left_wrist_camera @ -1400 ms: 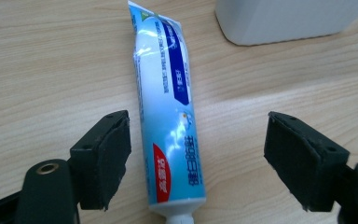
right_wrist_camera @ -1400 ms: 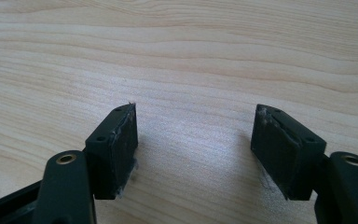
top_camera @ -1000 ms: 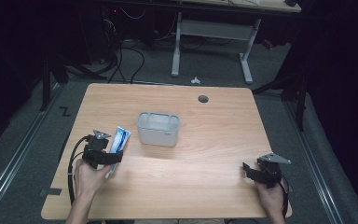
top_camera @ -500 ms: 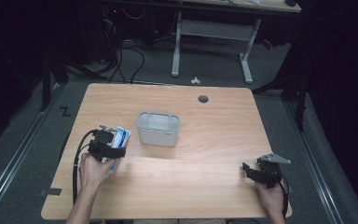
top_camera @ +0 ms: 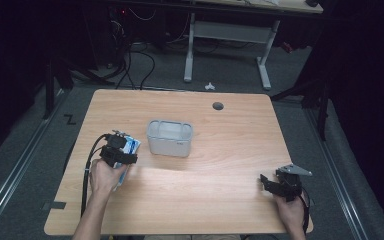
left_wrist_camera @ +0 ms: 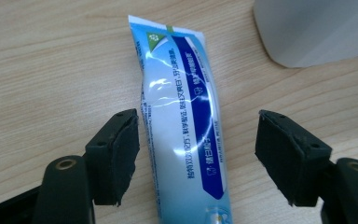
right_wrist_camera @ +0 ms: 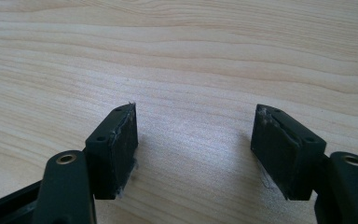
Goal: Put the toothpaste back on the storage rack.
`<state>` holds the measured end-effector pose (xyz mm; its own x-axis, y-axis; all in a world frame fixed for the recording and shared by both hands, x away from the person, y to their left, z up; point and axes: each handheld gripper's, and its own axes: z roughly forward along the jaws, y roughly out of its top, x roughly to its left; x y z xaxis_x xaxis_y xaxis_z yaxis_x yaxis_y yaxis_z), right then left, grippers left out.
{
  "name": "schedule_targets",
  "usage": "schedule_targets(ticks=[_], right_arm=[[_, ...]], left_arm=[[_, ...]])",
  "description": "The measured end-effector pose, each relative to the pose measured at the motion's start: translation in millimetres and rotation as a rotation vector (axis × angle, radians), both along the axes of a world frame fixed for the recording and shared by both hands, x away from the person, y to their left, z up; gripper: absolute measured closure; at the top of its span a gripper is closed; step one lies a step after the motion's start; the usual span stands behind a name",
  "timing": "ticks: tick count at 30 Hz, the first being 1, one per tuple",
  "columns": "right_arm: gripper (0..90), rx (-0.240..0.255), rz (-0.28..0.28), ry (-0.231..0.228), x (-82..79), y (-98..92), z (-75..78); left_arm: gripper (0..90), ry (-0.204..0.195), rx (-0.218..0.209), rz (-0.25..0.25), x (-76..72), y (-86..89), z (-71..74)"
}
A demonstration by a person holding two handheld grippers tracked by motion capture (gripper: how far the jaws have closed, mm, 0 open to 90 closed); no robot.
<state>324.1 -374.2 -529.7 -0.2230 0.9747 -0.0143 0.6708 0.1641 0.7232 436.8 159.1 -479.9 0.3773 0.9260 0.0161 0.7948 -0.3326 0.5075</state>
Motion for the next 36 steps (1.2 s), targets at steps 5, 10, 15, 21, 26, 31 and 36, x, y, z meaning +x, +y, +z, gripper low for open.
schedule_targets(ticks=[5,10,15,21,26,31,36], right_arm=[[31.8,0.001,0.0,0.001,0.0,0.1,0.0],[31.8,0.0,0.0,0.001,-0.1,0.0,0.0],[31.8,0.0,0.0,0.0,0.0,0.0,0.0],[31.8,0.0,0.0,0.001,0.0,0.0,0.0],[31.8,0.0,0.0,0.001,-0.1,0.0,0.0],[31.8,0.001,0.0,0.001,-0.1,0.1,0.1],[31.8,0.001,0.0,0.001,-0.1,0.2,0.0]], left_arm=[[31.0,0.022,0.002,0.002,3.9,0.1,-3.3],[31.4,0.04,-0.005,0.011,7.8,0.3,-7.5],[32.0,0.05,0.001,0.017,11.0,-1.7,-11.6],[33.2,0.065,0.01,0.027,15.2,-2.3,-17.1],[34.4,0.074,0.022,0.034,17.6,-1.9,-20.4],[35.0,0.092,0.038,0.047,20.7,-1.2,-24.6],[35.7,0.102,0.014,0.061,23.4,2.3,-25.2]])
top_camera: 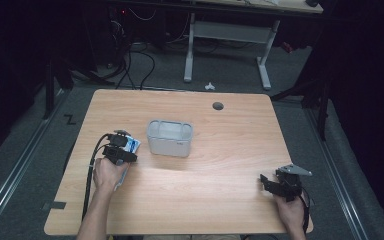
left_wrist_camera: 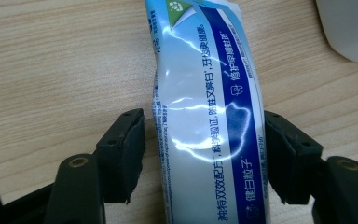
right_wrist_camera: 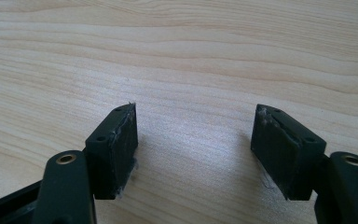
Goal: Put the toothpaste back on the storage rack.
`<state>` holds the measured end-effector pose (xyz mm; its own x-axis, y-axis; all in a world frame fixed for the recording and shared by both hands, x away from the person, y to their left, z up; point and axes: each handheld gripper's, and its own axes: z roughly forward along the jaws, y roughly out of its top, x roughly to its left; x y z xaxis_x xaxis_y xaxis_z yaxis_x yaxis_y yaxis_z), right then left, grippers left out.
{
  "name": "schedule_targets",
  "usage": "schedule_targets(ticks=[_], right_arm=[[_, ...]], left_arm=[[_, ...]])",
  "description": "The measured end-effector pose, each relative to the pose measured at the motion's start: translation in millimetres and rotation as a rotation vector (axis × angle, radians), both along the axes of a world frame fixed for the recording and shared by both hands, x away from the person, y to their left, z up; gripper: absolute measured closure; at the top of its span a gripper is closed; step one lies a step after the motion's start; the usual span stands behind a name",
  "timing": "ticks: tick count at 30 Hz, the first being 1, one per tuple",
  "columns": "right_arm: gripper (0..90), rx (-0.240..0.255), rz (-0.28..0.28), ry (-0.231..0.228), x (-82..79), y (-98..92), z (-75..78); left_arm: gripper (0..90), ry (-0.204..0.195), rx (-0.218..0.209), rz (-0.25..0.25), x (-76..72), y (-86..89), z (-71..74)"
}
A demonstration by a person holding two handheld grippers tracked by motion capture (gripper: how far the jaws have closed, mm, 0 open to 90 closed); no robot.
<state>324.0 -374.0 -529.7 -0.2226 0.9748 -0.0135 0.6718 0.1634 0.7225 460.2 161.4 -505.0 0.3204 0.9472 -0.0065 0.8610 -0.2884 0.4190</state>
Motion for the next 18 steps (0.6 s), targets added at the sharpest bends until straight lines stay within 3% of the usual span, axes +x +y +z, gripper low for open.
schedule_targets(ticks=[7,18], right_arm=[[31.8,0.0,0.0,0.0,0.0,0.1,0.0],[31.8,0.001,0.001,0.0,-0.1,0.1,0.0]], left_arm=[[41.6,0.007,-0.003,0.007,1.1,0.8,1.1],[43.8,0.062,0.014,0.018,7.8,-1.6,4.0]])
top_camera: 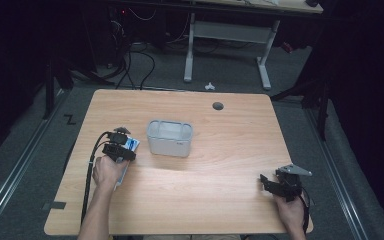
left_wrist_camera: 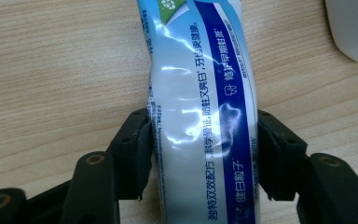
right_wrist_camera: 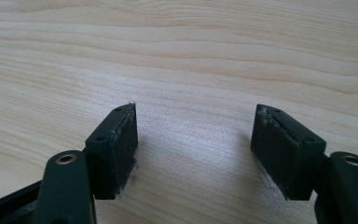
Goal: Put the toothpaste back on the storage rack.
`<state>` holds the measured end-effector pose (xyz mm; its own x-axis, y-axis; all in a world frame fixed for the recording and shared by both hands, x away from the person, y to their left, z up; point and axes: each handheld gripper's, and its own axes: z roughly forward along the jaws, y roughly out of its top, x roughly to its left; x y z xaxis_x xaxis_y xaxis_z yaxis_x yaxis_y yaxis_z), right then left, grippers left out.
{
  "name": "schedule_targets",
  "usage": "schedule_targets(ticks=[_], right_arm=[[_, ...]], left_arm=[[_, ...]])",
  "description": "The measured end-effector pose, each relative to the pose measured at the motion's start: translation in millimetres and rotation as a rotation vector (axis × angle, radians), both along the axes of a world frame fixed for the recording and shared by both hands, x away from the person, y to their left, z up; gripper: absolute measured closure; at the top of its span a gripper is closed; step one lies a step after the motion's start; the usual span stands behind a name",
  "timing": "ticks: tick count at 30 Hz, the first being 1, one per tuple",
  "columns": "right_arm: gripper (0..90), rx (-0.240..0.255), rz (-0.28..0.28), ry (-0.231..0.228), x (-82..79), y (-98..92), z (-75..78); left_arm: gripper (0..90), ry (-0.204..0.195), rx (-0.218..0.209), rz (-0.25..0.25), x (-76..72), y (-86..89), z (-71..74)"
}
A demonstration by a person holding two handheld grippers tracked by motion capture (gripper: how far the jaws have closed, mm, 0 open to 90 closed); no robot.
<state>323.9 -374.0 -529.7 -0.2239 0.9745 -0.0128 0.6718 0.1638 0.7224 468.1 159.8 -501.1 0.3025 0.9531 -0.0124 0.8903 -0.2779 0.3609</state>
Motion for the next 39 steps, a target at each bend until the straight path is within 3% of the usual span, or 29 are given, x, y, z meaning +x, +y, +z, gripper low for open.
schedule_targets(ticks=[13,18,25,29,34,39], right_arm=[[31.8,0.0,0.0,0.0,0.0,0.0,0.0],[31.8,0.0,0.0,0.0,0.0,0.0,0.0],[31.8,0.0,0.0,0.0,0.0,0.0,0.0],[31.8,0.0,0.001,0.0,0.0,-0.1,0.0],[31.8,0.0,0.001,0.0,0.0,0.0,0.0],[31.8,0.001,-0.001,0.001,-0.1,0.1,0.0]], left_arm=[[52.9,0.016,0.003,0.018,1.8,3.3,1.8],[57.1,0.03,-0.015,0.028,2.7,5.8,3.2],[69.5,0.013,-0.03,0.015,0.1,7.1,7.0],[71.1,0.017,-0.043,0.016,0.2,8.6,8.2],[71.5,0.012,-0.02,0.006,-3.7,9.1,11.2],[71.4,-0.004,-0.024,-0.004,-9.0,11.8,19.2]])
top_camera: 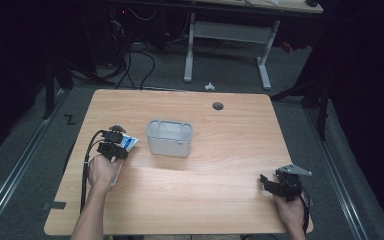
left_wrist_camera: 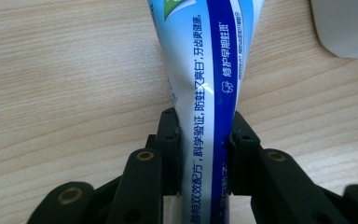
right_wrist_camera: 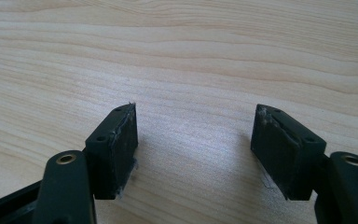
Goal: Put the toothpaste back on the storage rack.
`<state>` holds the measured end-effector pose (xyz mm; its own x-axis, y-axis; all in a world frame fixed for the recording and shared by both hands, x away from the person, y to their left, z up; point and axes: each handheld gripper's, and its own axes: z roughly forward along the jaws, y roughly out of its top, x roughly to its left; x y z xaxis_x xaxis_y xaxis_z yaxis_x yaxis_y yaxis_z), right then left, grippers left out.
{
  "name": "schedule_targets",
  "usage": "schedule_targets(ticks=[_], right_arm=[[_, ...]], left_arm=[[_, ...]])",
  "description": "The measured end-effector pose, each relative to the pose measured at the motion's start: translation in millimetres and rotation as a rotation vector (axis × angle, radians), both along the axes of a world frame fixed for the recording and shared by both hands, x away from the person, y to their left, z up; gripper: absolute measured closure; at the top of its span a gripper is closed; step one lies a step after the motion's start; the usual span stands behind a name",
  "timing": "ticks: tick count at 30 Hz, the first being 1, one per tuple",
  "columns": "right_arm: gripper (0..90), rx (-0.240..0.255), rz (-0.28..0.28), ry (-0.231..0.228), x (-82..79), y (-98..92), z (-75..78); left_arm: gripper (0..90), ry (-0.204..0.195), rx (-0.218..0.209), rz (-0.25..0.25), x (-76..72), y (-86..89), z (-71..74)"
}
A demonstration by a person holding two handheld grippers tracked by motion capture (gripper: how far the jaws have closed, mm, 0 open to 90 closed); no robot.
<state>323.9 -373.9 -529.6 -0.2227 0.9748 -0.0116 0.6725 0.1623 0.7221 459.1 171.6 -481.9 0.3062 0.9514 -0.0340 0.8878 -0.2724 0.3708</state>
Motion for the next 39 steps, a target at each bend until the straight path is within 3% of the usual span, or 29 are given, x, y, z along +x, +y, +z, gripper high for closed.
schedule_targets(ticks=[14,21,25,39], right_arm=[[31.8,-0.001,0.002,-0.001,0.1,-0.1,0.0],[31.8,-0.001,0.002,-0.001,0.1,-0.1,0.0],[31.8,0.0,0.0,0.0,0.0,0.0,0.0],[31.8,-0.001,0.002,-0.001,0.1,-0.1,-0.1]], left_arm=[[71.4,-0.06,-0.013,-0.026,-11.4,-0.3,22.3],[71.6,-0.092,-0.056,-0.038,-18.3,-1.9,35.5],[71.5,-0.102,-0.048,-0.042,-21.7,-1.2,40.5],[72.1,-0.175,-0.107,-0.064,-35.5,-2.4,59.6]])
